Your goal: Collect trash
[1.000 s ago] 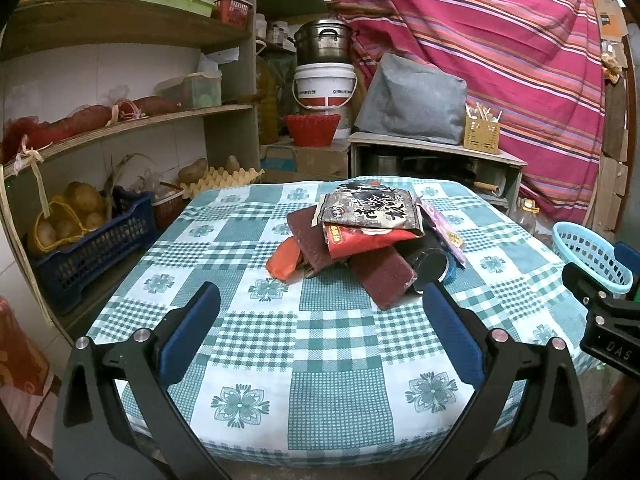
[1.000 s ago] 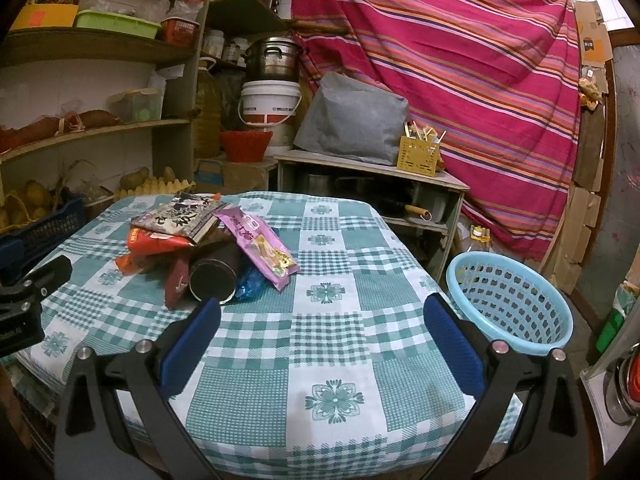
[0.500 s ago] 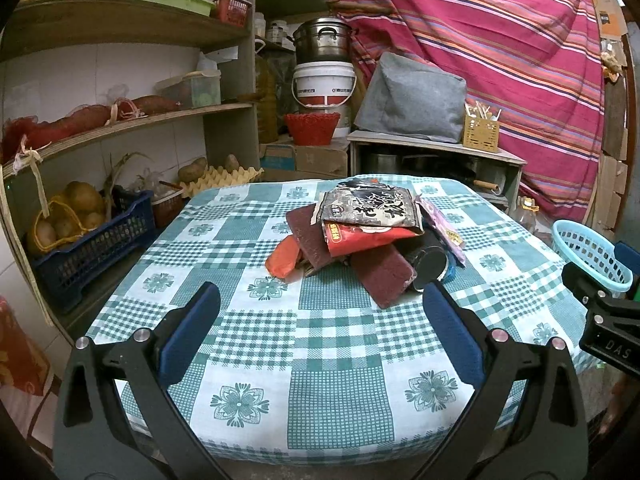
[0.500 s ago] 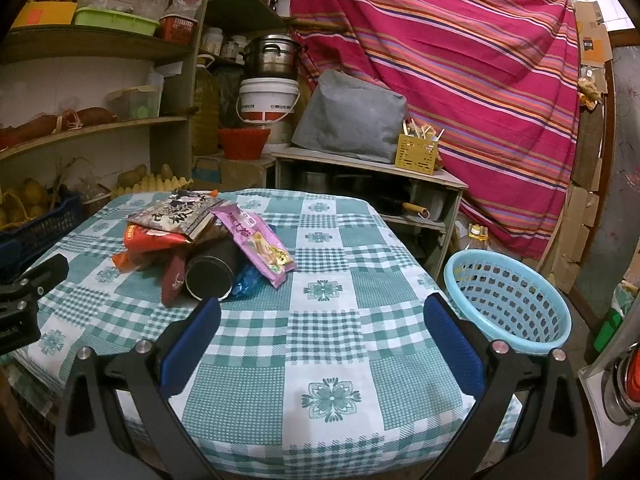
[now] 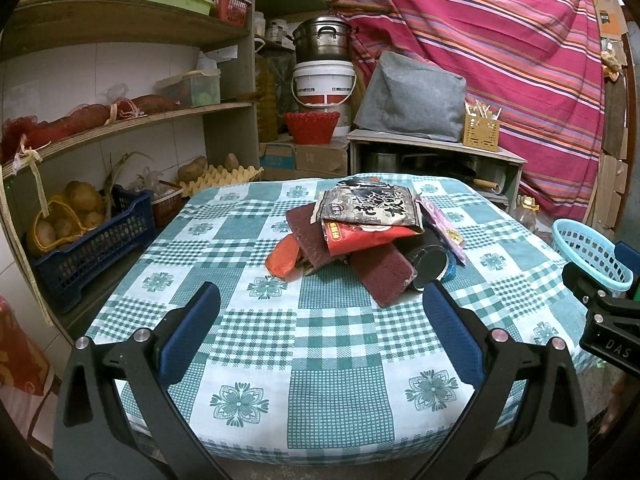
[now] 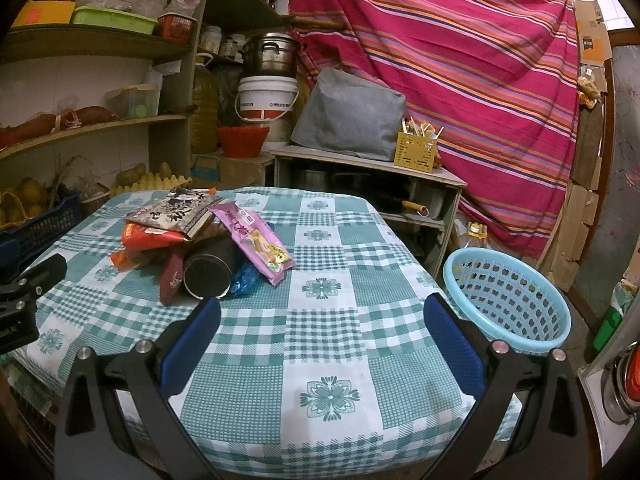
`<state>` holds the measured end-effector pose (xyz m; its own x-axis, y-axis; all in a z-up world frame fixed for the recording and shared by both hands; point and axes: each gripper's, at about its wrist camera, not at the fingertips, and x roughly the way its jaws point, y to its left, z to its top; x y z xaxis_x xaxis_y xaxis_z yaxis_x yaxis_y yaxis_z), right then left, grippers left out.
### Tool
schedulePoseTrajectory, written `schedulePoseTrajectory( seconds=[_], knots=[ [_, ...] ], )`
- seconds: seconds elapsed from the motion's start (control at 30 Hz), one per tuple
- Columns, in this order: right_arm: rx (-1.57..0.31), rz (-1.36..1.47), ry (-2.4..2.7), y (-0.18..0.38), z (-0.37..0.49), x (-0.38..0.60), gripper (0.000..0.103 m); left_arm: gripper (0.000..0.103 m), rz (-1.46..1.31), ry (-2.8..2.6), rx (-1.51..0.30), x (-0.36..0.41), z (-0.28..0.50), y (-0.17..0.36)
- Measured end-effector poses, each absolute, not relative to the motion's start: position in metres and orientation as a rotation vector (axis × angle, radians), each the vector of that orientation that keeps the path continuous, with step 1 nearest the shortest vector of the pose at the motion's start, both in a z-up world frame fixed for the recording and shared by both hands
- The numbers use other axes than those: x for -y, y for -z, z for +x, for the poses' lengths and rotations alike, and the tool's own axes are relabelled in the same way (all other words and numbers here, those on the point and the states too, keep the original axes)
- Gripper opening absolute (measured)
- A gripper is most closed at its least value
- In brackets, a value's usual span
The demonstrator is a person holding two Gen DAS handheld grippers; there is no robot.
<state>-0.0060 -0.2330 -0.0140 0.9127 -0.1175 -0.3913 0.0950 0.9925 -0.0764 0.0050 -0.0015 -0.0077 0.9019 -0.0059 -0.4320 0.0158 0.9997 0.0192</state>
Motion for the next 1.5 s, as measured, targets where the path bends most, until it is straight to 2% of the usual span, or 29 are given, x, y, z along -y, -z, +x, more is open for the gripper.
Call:
schedulePoseTrajectory(
  seconds=[0.73,1.5],
  knots=[
    [-0.413,-0.069,0.139,0.019,-0.007,0.242,0.099,0.098,0.017,0.007,-0.478,0.001,0.010,0.016],
    [-0.556,-0.039,0.115,0.002,0.047,0.249,0.099,0.098,0.023,-0.016,-0.541,-0.001,0.057,-0.009]
  ],
)
